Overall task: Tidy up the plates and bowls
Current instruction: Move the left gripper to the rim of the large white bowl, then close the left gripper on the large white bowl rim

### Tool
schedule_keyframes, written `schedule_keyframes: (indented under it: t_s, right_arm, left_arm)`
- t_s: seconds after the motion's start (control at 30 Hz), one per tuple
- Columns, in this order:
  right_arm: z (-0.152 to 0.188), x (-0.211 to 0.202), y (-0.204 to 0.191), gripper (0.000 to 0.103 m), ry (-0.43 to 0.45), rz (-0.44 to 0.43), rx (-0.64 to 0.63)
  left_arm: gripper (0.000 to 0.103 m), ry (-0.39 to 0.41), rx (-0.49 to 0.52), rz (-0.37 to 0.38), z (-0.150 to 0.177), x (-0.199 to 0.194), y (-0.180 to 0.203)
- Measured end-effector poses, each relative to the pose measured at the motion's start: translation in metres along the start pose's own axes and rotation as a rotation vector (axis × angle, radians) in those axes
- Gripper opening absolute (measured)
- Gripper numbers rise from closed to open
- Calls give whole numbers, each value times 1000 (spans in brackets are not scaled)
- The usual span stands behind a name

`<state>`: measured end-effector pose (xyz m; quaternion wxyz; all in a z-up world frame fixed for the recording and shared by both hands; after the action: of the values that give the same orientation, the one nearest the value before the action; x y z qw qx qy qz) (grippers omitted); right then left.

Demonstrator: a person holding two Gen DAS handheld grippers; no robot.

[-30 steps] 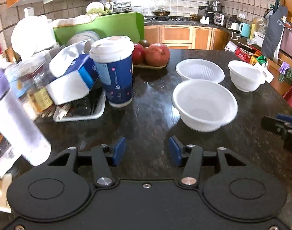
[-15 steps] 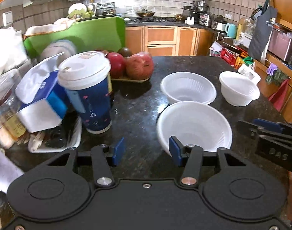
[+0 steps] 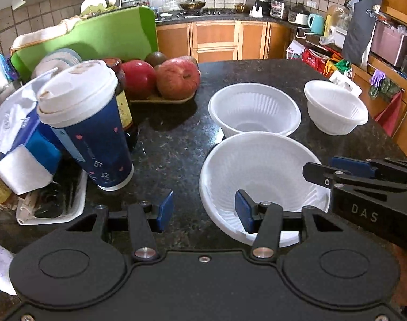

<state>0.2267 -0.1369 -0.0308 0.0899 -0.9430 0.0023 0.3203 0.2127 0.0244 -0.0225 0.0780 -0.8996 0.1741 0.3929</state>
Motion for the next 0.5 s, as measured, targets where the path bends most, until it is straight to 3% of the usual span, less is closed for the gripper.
schedule_keyframes:
  t_s: [0.17, 0.4, 0.5]
  right_arm:
    - [2, 7, 0, 26, -31, -15, 1]
    - [1, 8, -3, 18, -36, -29, -7]
    - [1, 7, -4, 18, -36, -22, -12]
  left_arm:
    - [47, -26, -9, 17, 1, 9, -2]
    - [26, -41, -14, 62, -1, 15, -1]
    - [25, -42, -16, 60, -1, 15, 0]
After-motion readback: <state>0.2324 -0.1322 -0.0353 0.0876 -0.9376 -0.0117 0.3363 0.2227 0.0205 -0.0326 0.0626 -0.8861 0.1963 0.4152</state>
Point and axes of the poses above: each gripper's, at about its wrist camera, not at the fingertips, and x roughly the way its jaws point, y to its right, z to its underside, the point moved 3 cm from there along x, roughly the way its jaws point, and after that the axes turned 1 degree about z, right-handed, at the moved point
